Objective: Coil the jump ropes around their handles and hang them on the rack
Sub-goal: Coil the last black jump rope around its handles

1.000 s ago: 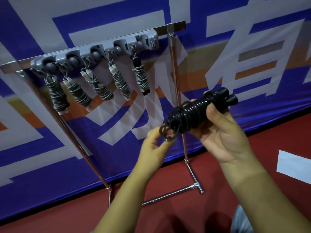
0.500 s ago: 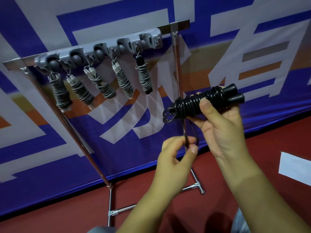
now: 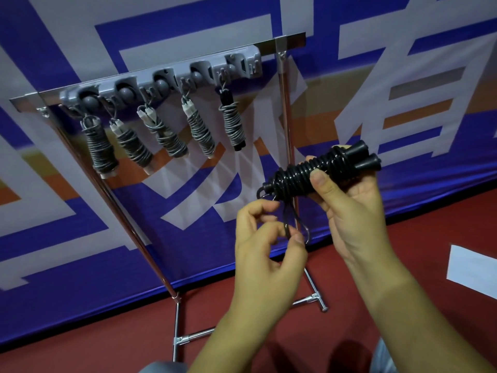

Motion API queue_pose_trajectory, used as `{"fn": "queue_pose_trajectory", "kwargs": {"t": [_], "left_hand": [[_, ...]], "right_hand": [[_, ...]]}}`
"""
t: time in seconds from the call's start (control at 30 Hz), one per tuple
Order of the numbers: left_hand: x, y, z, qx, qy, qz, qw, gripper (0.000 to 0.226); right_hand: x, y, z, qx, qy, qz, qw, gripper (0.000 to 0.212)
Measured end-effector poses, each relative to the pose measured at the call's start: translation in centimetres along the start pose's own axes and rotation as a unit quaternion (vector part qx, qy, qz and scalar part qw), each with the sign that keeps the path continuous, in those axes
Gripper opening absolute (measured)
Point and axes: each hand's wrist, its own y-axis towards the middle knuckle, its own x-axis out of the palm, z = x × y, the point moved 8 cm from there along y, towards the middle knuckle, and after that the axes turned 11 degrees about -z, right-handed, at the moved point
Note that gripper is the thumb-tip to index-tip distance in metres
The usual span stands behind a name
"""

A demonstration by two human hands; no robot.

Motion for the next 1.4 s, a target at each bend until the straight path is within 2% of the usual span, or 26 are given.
{"fn": "queue_pose_trajectory", "kwargs": {"t": [0.1,0.23,0.3,0.4,0.43,0.5,0.57,0.6,0.67,0.7,0.73,0.8,0.87,0.9,0.93,1.0,1.1,1.17,1.27,1.4], "left_hand": [[0.2,0.5,0.6,0.03,-0.036,-0.028,0.999,0.022],[0.1,0.7,1.4,0.093,-0.086,-0.04,0.991,0.003],[0.7,0.5,2.5,0.13,-0.094,-0.052,0.986,0.015],[1.2,0.1,4.0,0.167,-0.062,-0.063,0.982,0.015],[0.3,0.3,4.0,0.175,-0.057,-0.044,0.982,0.012],[-3.5,1.6,2.7,0.168,-0.083,0.05,0.981,0.011],[-7.7,3.4,1.8,0.165,-0.091,0.125,0.974,0.025],[-8.8,4.6,2.3,0.173,-0.06,0.111,0.977,0.031],[-8.0,6.6,3.6,0.189,0.037,0.001,0.981,0.048],[-6.6,7.1,3.6,0.178,0.053,-0.058,0.981,0.059],[-5.1,7.3,3.1,0.143,0.02,-0.104,0.984,0.071],[-2.3,7.2,0.8,-0.002,-0.151,-0.135,0.979,0.09],[1.2,5.9,-2.1,-0.173,-0.305,-0.168,0.921,0.079],[2.6,5.2,-2.7,-0.221,-0.318,-0.193,0.901,0.065],[3.5,4.6,-2.7,-0.234,-0.298,-0.218,0.9,0.05],[3.9,4.3,-1.7,-0.187,-0.197,-0.236,0.933,0.027],[2.8,4.3,0.3,-0.09,-0.005,-0.22,0.971,0.027],[2.3,4.0,1.7,-0.039,0.075,-0.235,0.968,0.032],[1.9,3.5,3.3,0.04,0.205,-0.246,0.946,0.039],[-0.1,3.8,5.5,0.143,0.297,-0.21,0.921,0.028]], "right_hand": [[0.2,0.0,-0.2,-0.006,0.023,-0.002,1.0,0.037],[0.4,0.2,-0.2,0.004,0.057,0.02,0.998,0.031],[-0.4,0.3,0.3,0.027,0.079,0.052,0.995,0.031],[-1.0,0.4,0.7,0.044,0.114,0.067,0.99,0.029],[-1.0,0.6,0.5,0.039,0.115,0.061,0.991,0.029],[-0.7,1.0,-0.6,0.02,0.112,0.032,0.993,0.027],[-0.1,1.4,-1.5,0.012,0.118,0.009,0.993,0.025],[0.1,1.5,-1.7,0.015,0.125,0.002,0.992,0.024],[0.3,1.8,-1.7,0.022,0.139,-0.003,0.99,0.026],[0.4,1.9,-1.7,0.022,0.141,-0.004,0.99,0.027],[0.6,1.9,-1.7,0.021,0.141,-0.006,0.99,0.026],[0.9,1.9,-1.9,0.015,0.138,-0.008,0.99,0.025],[1.0,1.8,-2.0,0.003,0.128,0.0,0.992,0.026],[0.9,1.7,-2.1,-0.007,0.115,0.008,0.993,0.026],[0.7,1.7,-2.1,-0.017,0.094,0.016,0.995,0.027],[0.3,1.5,-2.1,-0.031,0.052,0.029,0.998,0.031],[-0.5,1.4,-1.9,-0.052,0.017,0.036,0.998,0.036],[-0.7,1.5,-2.2,-0.077,-0.033,0.019,0.996,0.042],[-0.4,1.4,-2.0,-0.073,-0.109,-0.028,0.991,0.044],[0.6,1.1,-1.8,-0.048,-0.191,-0.104,0.975,0.044]]}}
